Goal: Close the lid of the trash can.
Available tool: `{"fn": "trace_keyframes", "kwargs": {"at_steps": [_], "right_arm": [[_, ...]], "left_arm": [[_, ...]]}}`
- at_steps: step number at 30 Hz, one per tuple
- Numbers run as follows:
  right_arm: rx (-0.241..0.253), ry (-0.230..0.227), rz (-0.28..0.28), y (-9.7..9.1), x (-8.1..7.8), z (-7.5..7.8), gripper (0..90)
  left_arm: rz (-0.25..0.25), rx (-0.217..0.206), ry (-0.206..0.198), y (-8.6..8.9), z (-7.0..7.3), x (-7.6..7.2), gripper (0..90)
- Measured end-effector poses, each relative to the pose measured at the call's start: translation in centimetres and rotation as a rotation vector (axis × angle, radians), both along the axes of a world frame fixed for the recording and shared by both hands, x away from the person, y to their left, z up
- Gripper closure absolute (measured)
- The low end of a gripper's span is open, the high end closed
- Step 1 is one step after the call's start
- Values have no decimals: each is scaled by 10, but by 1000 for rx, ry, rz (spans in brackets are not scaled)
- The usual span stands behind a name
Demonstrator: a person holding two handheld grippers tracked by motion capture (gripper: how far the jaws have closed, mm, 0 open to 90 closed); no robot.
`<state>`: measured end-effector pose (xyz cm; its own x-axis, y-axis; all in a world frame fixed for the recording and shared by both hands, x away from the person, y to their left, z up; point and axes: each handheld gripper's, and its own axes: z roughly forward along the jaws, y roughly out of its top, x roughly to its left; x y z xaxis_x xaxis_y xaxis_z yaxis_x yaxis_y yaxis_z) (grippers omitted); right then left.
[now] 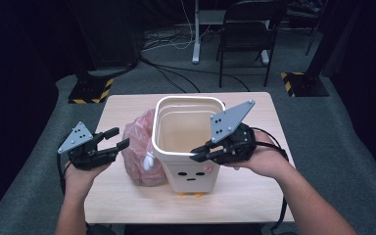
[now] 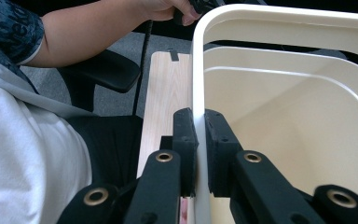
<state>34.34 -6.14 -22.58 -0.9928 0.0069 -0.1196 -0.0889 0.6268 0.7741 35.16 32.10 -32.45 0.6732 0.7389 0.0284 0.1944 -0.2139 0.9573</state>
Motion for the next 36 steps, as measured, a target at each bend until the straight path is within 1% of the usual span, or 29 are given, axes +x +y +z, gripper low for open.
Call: {"fn": "trace_keyframes", "kwargs": {"at_steps": [7,15,21,28,31,33,36], "right_arm": [[-16,2,6,1,1,-1,840],[-17,4,9,1,2,-2,840],[-23,18,8,2,4,-6,838],[-20,24,7,2,5,-11,831],[0,20,-3,1,4,-14,809],[25,20,-7,0,2,-13,797],[45,15,-11,-2,1,-11,771]], "left_arm": [[3,1,2,0,0,0,445],[6,3,6,0,-1,-1,444],[8,0,6,1,-1,-1,444],[8,1,8,1,-2,0,444],[6,3,9,1,-2,0,444],[7,1,14,0,-2,0,444],[5,5,14,0,-3,1,444]]}}
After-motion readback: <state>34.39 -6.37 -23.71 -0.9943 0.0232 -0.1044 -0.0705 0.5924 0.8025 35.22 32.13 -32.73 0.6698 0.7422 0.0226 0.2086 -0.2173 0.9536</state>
